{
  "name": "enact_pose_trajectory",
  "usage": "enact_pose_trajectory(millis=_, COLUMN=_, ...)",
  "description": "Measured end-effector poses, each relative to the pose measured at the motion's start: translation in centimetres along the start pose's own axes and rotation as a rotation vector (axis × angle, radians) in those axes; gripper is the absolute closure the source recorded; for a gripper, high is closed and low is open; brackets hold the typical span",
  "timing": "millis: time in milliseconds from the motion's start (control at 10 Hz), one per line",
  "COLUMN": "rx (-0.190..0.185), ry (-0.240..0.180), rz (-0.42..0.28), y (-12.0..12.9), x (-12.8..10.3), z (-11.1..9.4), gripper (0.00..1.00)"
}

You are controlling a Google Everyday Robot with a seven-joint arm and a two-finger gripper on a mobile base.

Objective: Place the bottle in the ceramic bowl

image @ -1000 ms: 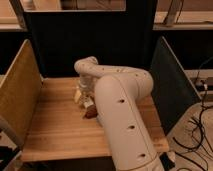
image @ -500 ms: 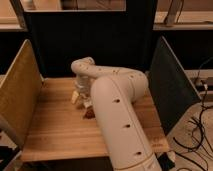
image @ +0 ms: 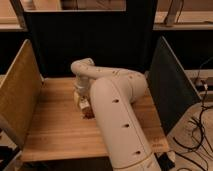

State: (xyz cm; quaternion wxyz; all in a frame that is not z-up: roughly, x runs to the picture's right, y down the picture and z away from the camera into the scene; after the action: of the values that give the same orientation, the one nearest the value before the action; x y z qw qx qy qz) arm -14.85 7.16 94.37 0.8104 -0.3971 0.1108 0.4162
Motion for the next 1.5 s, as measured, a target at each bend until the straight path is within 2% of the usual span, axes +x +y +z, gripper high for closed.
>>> enact_pose_trajectory(millis=100, rx=-0.001, ry=-0.038, rz=0.025, y=-0.5, x=-0.6, z=-1.2, gripper=0.92)
enact_pose_trajectory(millis=200, rx=0.002, ry=-0.072, rz=0.044, y=-1.0, x=-1.1, z=-2.4, gripper=0.97)
enact_pose_trajectory(millis=300, rx=0.012, ry=-0.118, rz=0.068, y=-1.8, x=-1.6, z=-4.4, gripper=1.00)
enact_pose_trajectory(millis=400, rx=0.039, ry=-0.164, rz=0.098, y=-3.1, x=-1.7, z=-7.2, gripper=1.00)
enact_pose_trajectory(millis=600, rx=0.090, ry=-0.209, rz=0.150, y=-5.6, x=-1.1, z=-10.9, gripper=1.00)
enact_pose_trajectory(millis=700, rx=0.123, ry=-0.214, rz=0.196, y=-7.4, x=0.0, z=-12.5, gripper=1.00)
enact_pose_trajectory(millis=1100, rx=0.204, ry=-0.183, rz=0.378, y=-12.5, x=5.7, z=-15.1, gripper=1.00)
enact_pose_trajectory(millis=1300, rx=0.218, ry=-0.175, rz=0.439, y=-13.5, x=8.0, z=-15.5, gripper=1.00)
enact_pose_trajectory(millis=1500, rx=0.209, ry=-0.188, rz=0.506, y=-14.3, x=10.4, z=-16.0, gripper=1.00)
